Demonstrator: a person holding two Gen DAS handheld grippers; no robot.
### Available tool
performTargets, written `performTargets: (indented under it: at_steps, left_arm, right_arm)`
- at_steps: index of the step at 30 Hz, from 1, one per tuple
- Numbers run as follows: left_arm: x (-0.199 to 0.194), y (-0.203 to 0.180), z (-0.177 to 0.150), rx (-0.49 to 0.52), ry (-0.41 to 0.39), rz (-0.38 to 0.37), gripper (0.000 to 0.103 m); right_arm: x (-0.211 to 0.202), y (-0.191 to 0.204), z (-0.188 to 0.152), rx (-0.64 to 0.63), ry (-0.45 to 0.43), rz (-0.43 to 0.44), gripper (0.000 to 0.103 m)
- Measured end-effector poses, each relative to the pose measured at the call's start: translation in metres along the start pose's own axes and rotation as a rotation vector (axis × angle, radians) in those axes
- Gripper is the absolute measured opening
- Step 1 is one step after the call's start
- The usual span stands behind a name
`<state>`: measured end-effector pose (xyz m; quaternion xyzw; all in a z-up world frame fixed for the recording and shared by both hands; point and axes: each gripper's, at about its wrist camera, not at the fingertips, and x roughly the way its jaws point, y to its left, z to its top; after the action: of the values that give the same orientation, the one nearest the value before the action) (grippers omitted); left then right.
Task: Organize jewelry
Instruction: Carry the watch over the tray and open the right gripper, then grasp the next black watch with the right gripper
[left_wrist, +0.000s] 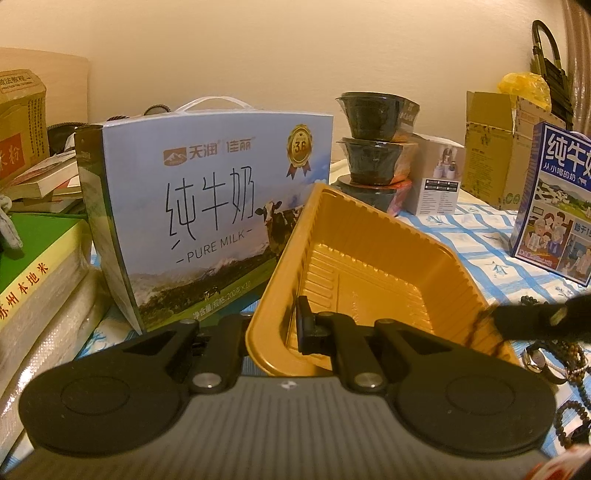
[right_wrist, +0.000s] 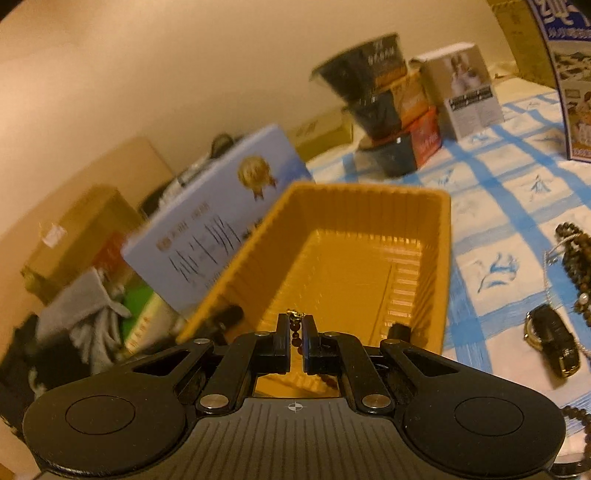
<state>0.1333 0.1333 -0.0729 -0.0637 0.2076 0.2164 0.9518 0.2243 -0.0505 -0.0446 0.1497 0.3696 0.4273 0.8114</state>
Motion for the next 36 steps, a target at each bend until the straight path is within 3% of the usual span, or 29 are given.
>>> performTargets:
  at_steps: [9,12,13,14,24,32,36]
  left_arm:
    - [0.001,-0.001,0.000,0.006,-0.001,0.005,0.009]
    - [0.000,-0.002,-0.001,0.011,-0.001,0.008,0.009]
    - [0.000,-0.002,-0.002,0.012,-0.001,0.009,0.009]
    - [0.000,-0.003,-0.002,0.013,0.000,0.010,0.009]
    - [0.001,-0.003,-0.003,0.016,0.003,0.011,0.009]
    - [0.001,-0.001,-0.005,0.011,0.007,0.012,0.009]
    - [0.001,-0.001,-0.005,0.011,0.007,0.012,0.009]
  right_arm:
    - [0.023,-0.005,-0.008,-0.029,0.057,-0.080,0.008]
    - [0.021,-0.004,-0.005,-0.040,0.049,-0.095,0.027]
    - [0.020,-0.003,-0.004,-0.036,0.041,-0.097,0.037]
    - [0.018,-0.003,-0.003,-0.033,0.030,-0.095,0.040]
    - [-0.043,-0.016,-0.013,-0.046,-0.065,-0.155,0.040]
    - [-0.109,-0.059,-0.043,0.014,-0.103,-0.357,0.040]
    - [-0.128,-0.078,-0.056,0.015,-0.069,-0.444,0.040]
